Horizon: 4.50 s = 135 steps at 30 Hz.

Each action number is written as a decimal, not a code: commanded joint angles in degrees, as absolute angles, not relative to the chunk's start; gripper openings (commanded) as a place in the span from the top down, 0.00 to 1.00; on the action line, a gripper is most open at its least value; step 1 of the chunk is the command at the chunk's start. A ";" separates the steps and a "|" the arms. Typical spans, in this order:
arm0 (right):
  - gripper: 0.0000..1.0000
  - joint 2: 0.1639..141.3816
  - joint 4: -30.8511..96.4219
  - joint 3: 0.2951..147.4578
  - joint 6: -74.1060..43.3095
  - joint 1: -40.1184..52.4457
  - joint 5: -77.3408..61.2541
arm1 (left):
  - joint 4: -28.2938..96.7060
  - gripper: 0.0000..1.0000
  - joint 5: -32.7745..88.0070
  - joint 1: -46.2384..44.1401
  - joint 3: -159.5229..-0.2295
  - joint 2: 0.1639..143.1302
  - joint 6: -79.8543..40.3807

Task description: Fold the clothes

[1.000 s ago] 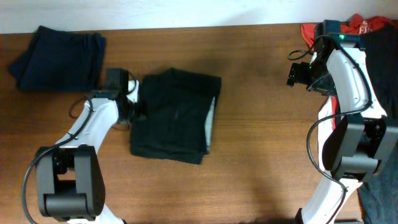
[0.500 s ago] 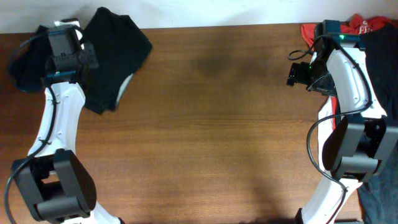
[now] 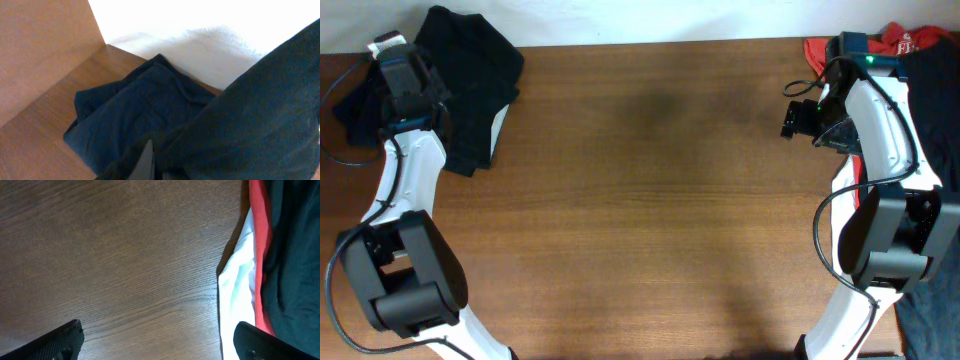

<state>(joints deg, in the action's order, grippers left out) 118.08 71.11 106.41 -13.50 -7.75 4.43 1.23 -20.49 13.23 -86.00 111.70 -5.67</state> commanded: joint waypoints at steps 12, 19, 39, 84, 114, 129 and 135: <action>0.01 117.75 71.13 107.15 -14.00 -7.90 4.54 | 13.21 0.99 -22.33 12.14 -102.52 113.40 -9.78; 0.01 117.75 71.11 107.15 -14.00 -7.90 4.54 | 10.94 0.99 -22.52 13.10 -102.37 118.61 -9.78; 0.01 117.75 71.13 107.15 -14.00 -7.90 4.54 | 10.44 0.26 -28.67 15.97 -104.95 128.77 0.08; 0.01 117.75 71.11 107.15 -14.00 -7.90 4.54 | 96.53 0.01 15.66 18.15 -72.25 34.33 -12.19; 0.01 117.75 71.11 107.15 -14.00 -7.90 4.54 | 8.60 0.01 10.24 3.99 -2.72 0.32 -17.80; 0.01 117.75 71.11 107.15 -14.00 -7.90 4.54 | 4.36 0.01 -2.83 1.91 -0.47 0.30 -17.10; 0.01 117.75 71.11 107.15 -14.00 -7.90 4.54 | 4.36 0.01 -2.83 1.91 -0.49 0.30 -17.10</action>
<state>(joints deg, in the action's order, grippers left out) 118.08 71.11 106.52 -13.56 -7.75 4.45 4.45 -2.42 2.20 -1.06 0.89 -18.00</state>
